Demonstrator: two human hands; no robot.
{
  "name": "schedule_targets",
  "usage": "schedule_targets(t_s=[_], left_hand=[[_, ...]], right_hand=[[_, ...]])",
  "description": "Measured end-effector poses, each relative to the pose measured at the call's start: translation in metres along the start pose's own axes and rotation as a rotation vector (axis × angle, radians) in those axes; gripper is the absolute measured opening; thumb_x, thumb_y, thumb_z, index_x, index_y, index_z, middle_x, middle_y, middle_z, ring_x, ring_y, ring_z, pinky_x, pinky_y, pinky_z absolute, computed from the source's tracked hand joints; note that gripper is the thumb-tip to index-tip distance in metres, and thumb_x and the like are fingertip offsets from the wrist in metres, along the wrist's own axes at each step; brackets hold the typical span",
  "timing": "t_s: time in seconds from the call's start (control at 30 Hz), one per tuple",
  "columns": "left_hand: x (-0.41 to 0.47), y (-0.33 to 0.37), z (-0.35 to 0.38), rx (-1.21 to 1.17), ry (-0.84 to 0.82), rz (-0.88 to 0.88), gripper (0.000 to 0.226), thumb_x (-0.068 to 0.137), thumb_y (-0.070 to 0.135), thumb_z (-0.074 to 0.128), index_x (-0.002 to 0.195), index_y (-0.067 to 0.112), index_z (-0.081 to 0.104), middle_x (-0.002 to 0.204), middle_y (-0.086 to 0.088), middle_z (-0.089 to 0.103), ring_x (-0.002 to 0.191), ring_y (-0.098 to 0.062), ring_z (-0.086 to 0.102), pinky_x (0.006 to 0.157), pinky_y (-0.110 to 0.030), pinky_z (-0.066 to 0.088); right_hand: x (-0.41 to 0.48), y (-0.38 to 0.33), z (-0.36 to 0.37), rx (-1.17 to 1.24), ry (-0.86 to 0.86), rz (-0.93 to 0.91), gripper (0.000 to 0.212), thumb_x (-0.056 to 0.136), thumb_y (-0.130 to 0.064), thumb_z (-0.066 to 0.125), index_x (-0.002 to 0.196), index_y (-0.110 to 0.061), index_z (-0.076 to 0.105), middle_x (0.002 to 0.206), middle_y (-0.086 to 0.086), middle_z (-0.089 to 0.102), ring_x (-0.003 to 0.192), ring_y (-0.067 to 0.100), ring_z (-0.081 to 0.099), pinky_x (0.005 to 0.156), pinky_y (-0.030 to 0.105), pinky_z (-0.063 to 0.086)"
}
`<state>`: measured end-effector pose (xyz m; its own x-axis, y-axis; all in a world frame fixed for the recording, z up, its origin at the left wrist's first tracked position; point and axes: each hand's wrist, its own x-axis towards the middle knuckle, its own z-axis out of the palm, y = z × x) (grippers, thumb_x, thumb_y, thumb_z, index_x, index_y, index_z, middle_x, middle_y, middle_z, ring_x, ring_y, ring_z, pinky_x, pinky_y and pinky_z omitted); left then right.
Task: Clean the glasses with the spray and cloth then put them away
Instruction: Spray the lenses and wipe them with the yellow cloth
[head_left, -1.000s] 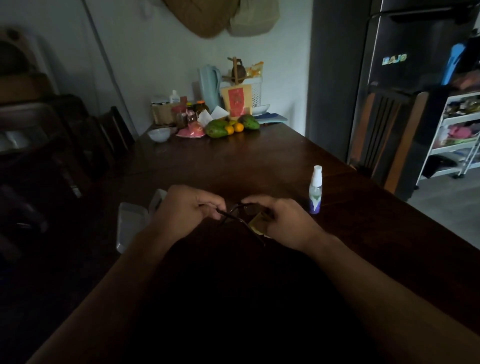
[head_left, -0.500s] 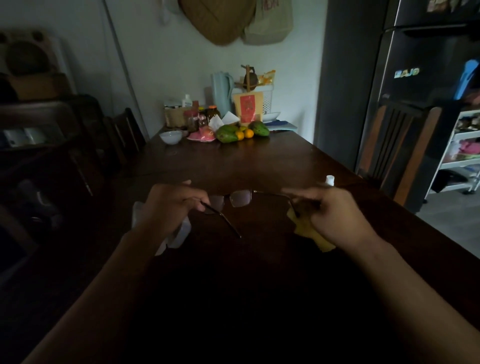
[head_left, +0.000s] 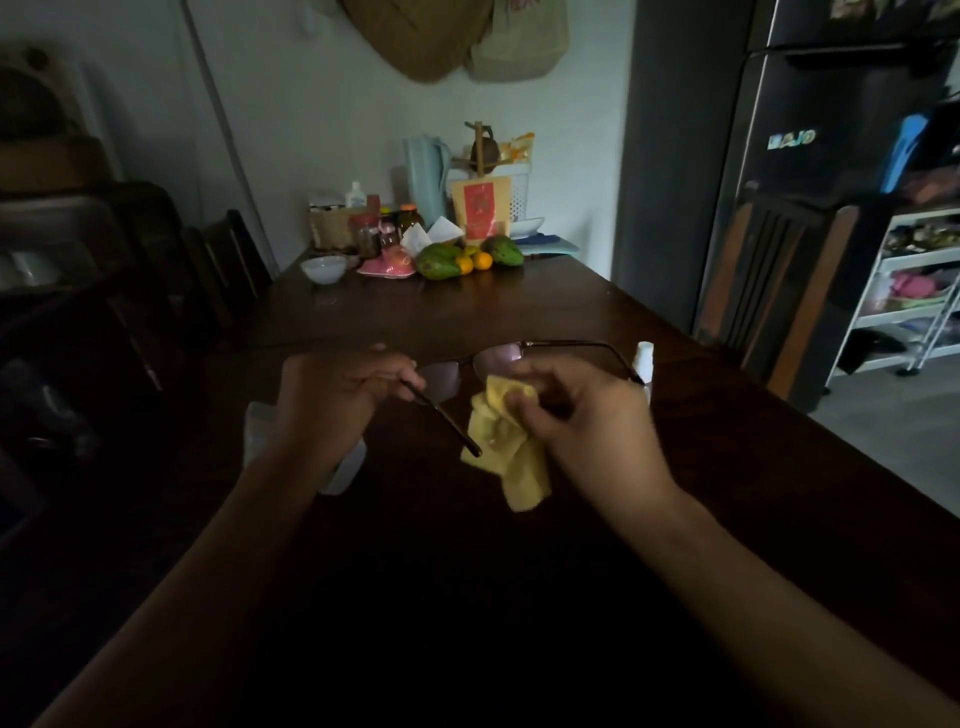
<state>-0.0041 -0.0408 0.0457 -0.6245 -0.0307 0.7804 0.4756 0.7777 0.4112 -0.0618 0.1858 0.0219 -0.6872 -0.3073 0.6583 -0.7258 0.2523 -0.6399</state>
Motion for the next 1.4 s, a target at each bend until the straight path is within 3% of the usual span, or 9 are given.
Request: schedule_targets(t_s=[0.1, 0.23, 0.37, 0.53, 0.7, 0.93, 1.13, 1.2, 1.4], left_hand=[[0.002, 0.01, 0.008, -0.089, 0.027, -0.08, 0.028, 0.076, -0.019, 0.063, 0.075, 0.007, 0.073, 0.077, -0.011, 0.074, 0.08, -0.004, 0.07, 0.079, -0.016, 0.053], [0.002, 0.015, 0.014, -0.179, 0.024, -0.089, 0.025, 0.074, -0.012, 0.068, 0.073, 0.013, 0.071, 0.071, 0.015, 0.073, 0.078, -0.001, 0.07, 0.074, -0.014, 0.052], [0.004, 0.016, 0.016, -0.214, -0.005, 0.035, 0.01, 0.077, 0.001, 0.068, 0.078, 0.01, 0.069, 0.078, -0.002, 0.072, 0.077, -0.008, 0.069, 0.074, -0.02, 0.055], [0.005, 0.018, 0.022, -0.195, 0.0, 0.076, 0.02, 0.077, 0.0, 0.07, 0.075, 0.019, 0.072, 0.077, 0.02, 0.071, 0.077, -0.015, 0.072, 0.077, -0.024, 0.056], [0.003, 0.014, 0.026, -0.12, 0.003, 0.104, 0.015, 0.079, -0.005, 0.071, 0.076, 0.01, 0.074, 0.077, 0.002, 0.072, 0.073, -0.014, 0.072, 0.073, -0.04, 0.058], [0.0, 0.014, 0.025, -0.079, 0.015, 0.109, 0.023, 0.08, -0.001, 0.063, 0.079, 0.019, 0.073, 0.083, 0.015, 0.07, 0.077, -0.005, 0.071, 0.075, -0.022, 0.056], [-0.001, 0.012, 0.025, -0.103, 0.049, 0.059, 0.025, 0.078, -0.001, 0.062, 0.078, 0.022, 0.073, 0.081, 0.025, 0.071, 0.076, -0.007, 0.072, 0.075, -0.025, 0.056], [-0.001, 0.011, 0.024, -0.131, 0.061, 0.063, 0.021, 0.078, 0.001, 0.061, 0.078, 0.017, 0.073, 0.082, 0.022, 0.072, 0.075, -0.007, 0.072, 0.073, -0.022, 0.055], [-0.001, 0.013, 0.022, -0.116, 0.088, 0.026, 0.029, 0.075, -0.018, 0.06, 0.079, 0.008, 0.074, 0.079, 0.003, 0.071, 0.078, -0.009, 0.073, 0.074, -0.017, 0.054]], right_hand=[[0.002, 0.017, 0.009, -0.101, -0.011, 0.066, 0.019, 0.089, -0.022, 0.071, 0.105, -0.031, 0.068, 0.087, -0.007, 0.074, 0.081, 0.005, 0.066, 0.073, 0.014, 0.049], [0.008, 0.026, 0.006, -0.245, 0.087, -0.081, 0.03, 0.09, -0.021, 0.059, 0.114, -0.038, 0.054, 0.082, -0.007, 0.069, 0.084, 0.003, 0.055, 0.066, 0.005, 0.032], [0.013, 0.03, 0.001, -0.32, 0.134, -0.158, 0.029, 0.087, -0.029, 0.05, 0.11, -0.031, 0.069, 0.089, 0.001, 0.072, 0.085, 0.01, 0.055, 0.075, 0.0, 0.027], [0.012, 0.034, 0.0, -0.303, 0.09, -0.097, 0.026, 0.092, -0.031, 0.051, 0.109, -0.026, 0.071, 0.097, 0.002, 0.072, 0.088, 0.015, 0.063, 0.075, 0.014, 0.037], [0.015, 0.037, -0.004, -0.268, 0.144, 0.024, 0.01, 0.091, -0.02, 0.066, 0.1, -0.022, 0.071, 0.093, 0.001, 0.071, 0.087, 0.016, 0.064, 0.072, 0.021, 0.044], [0.013, 0.033, -0.004, -0.277, 0.034, 0.032, 0.013, 0.093, -0.015, 0.065, 0.102, -0.018, 0.073, 0.096, 0.002, 0.072, 0.089, 0.017, 0.065, 0.074, 0.022, 0.043], [0.01, 0.03, -0.001, -0.303, 0.012, 0.003, 0.011, 0.092, -0.015, 0.065, 0.097, -0.019, 0.073, 0.09, 0.002, 0.071, 0.083, 0.016, 0.063, 0.07, 0.019, 0.04], [0.009, 0.031, 0.0, -0.312, -0.007, -0.013, 0.01, 0.091, -0.016, 0.065, 0.096, -0.02, 0.074, 0.088, 0.001, 0.072, 0.082, 0.016, 0.065, 0.073, 0.027, 0.048], [0.006, 0.035, 0.0, -0.376, -0.099, -0.057, 0.024, 0.095, -0.021, 0.058, 0.117, -0.025, 0.068, 0.105, 0.005, 0.069, 0.094, 0.023, 0.065, 0.076, 0.024, 0.042]])
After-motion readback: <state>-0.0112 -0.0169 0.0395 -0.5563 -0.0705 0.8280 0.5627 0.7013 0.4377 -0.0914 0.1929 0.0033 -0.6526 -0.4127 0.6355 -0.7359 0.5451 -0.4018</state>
